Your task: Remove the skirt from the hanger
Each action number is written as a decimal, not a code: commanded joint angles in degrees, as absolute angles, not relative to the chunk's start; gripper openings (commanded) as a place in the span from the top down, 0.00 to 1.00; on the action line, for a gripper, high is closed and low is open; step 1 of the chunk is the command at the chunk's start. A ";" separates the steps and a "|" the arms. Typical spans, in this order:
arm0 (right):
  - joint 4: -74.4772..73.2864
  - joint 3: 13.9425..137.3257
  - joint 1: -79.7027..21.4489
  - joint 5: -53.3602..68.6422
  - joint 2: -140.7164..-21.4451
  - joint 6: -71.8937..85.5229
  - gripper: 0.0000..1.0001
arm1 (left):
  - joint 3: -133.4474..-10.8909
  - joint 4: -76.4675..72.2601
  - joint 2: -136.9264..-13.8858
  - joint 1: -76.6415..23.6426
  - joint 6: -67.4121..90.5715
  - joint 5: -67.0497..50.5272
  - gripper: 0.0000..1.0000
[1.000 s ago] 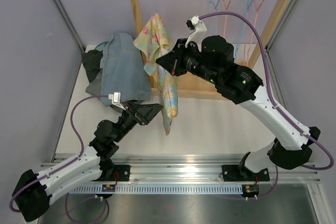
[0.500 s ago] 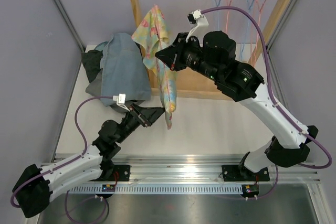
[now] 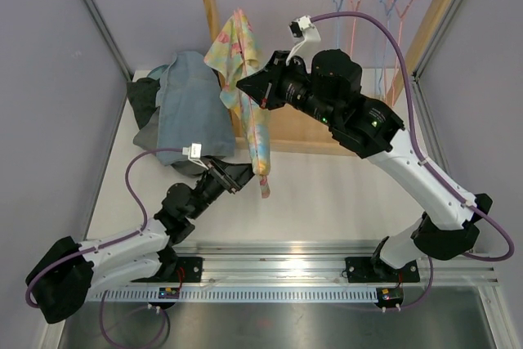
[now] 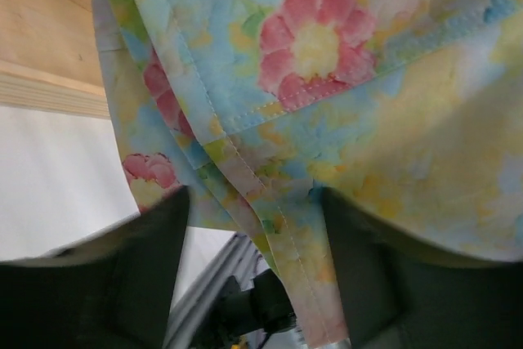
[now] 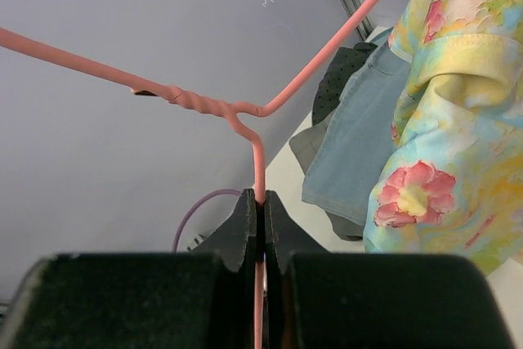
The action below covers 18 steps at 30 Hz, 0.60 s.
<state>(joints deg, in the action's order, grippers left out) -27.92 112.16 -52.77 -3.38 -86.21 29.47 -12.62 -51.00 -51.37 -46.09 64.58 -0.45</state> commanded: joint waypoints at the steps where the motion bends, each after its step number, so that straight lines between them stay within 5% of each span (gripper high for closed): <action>1: -18.46 111.89 -52.91 -1.41 -83.67 32.25 1.00 | -16.08 -58.80 -52.99 -46.32 64.78 2.81 0.50; 7: -14.51 105.31 -53.00 -0.26 -81.48 36.03 1.00 | -23.72 -50.56 -50.81 -46.23 61.00 5.71 1.00; 18: -21.61 108.79 -52.56 -8.25 -81.03 28.57 1.00 | -27.07 -25.96 -33.16 -46.41 52.83 9.22 1.00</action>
